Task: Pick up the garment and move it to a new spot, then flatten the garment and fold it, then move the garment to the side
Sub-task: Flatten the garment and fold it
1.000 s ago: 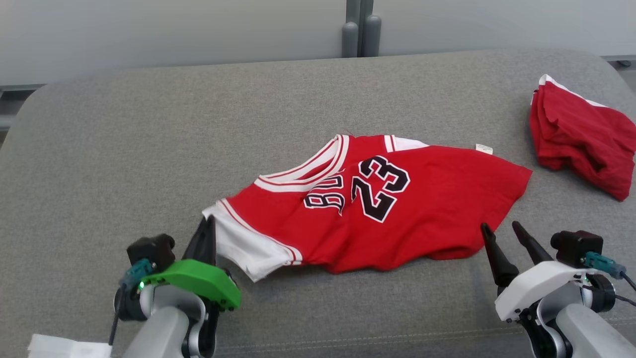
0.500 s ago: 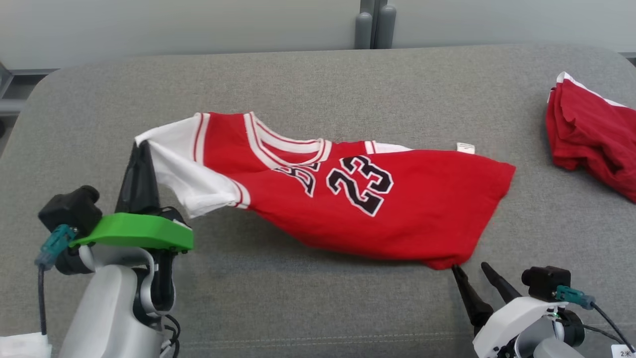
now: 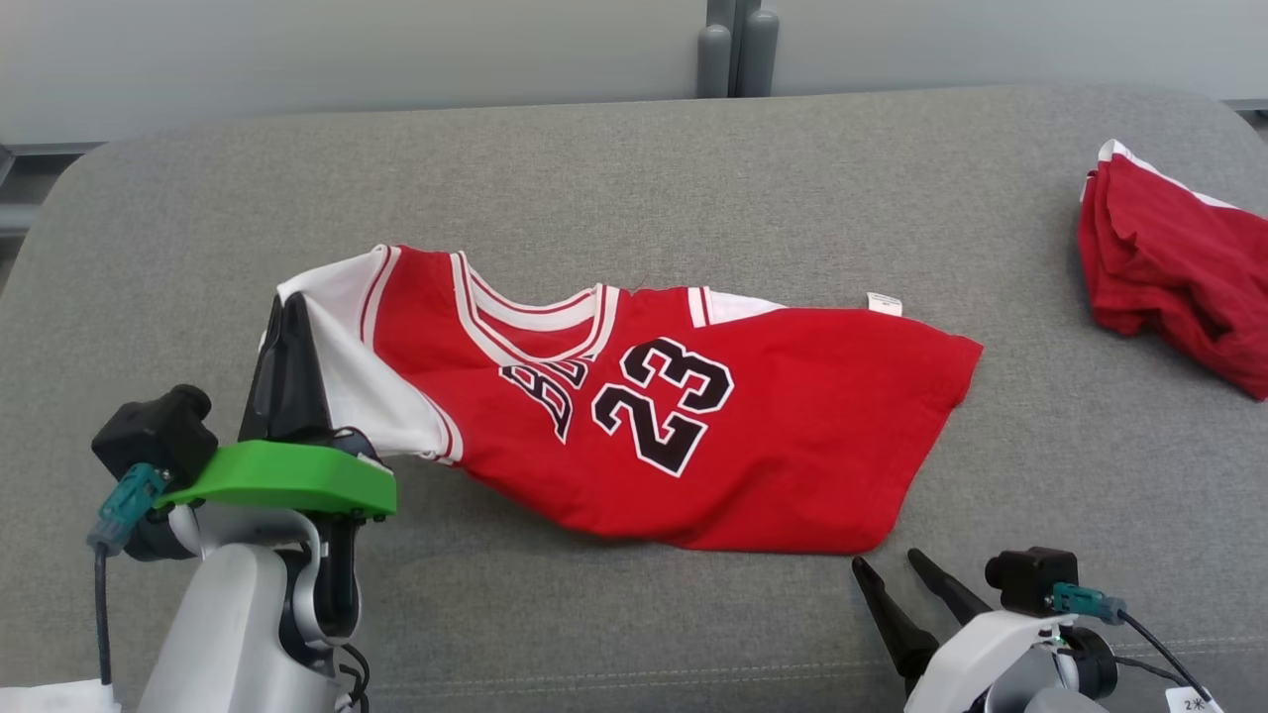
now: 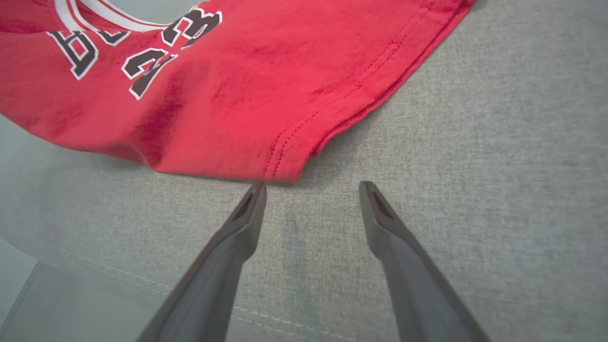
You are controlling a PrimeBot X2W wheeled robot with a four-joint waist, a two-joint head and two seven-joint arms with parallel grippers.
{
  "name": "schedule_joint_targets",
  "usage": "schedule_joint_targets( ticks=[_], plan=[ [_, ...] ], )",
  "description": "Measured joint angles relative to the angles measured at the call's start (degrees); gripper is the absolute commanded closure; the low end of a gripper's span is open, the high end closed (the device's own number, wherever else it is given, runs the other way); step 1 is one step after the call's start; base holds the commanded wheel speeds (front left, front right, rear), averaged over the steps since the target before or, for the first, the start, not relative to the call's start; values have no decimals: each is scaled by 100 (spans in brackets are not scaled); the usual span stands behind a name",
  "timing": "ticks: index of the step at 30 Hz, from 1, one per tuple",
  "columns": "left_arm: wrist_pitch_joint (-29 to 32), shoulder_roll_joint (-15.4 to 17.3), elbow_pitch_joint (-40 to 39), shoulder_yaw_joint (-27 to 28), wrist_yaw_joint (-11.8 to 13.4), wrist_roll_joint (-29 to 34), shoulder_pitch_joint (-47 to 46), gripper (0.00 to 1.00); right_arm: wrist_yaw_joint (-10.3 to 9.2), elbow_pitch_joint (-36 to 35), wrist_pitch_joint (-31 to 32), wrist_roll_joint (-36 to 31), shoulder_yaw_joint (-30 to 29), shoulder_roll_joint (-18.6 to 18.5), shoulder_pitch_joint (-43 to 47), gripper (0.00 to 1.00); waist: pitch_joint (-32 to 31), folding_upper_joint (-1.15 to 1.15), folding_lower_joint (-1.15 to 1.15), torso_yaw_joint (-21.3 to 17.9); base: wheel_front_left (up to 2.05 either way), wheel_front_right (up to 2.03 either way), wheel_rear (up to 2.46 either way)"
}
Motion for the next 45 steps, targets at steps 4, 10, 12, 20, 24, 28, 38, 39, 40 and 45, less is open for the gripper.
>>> schedule_joint_targets(
  ticks=[4,10,12,20,24,28,38,39,40,45],
  plan=[
    [0,-54,3,-85,-4,40,75,100,48,224,1,-3,2,102,-231,0,15,0,0,75,0,0,0],
    [0,-73,10,-123,-9,45,148,100,143,595,91,0,82,233,-528,68,24,0,0,246,0,0,0],
    [0,-75,10,-133,-11,90,148,100,181,642,89,-55,115,230,-638,100,27,0,0,308,0,0,0],
    [0,-90,-151,192,-11,98,172,100,283,148,73,-65,-275,40,-1364,100,-22,0,0,344,0,0,0],
    [0,-94,-315,333,-57,80,172,100,303,-410,23,29,-805,-363,-1783,100,-79,0,0,202,0,0,0],
    [-1,-107,-517,326,-187,-44,171,100,322,-799,18,133,-1063,-614,-1992,100,-130,0,0,58,0,0,0],
    [-2,-153,-1964,404,-534,-233,-157,100,357,-2575,-3,831,-2132,-602,-2002,100,-258,0,0,-107,0,0,0],
    [-19,-153,-2183,443,-566,-211,-241,100,365,-2806,-5,947,-2265,-569,-2002,100,-270,0,0,-116,0,0,0],
    [-22,-154,-2386,471,-583,-211,-325,100,375,-3006,-22,1035,-2351,-563,-2001,100,-282,0,0,-124,0,0,0],
    [23,-158,-2468,220,-636,-403,-467,100,403,-3294,35,1493,-2290,-631,-1882,100,-334,0,0,-156,0,0,0]
  ],
)
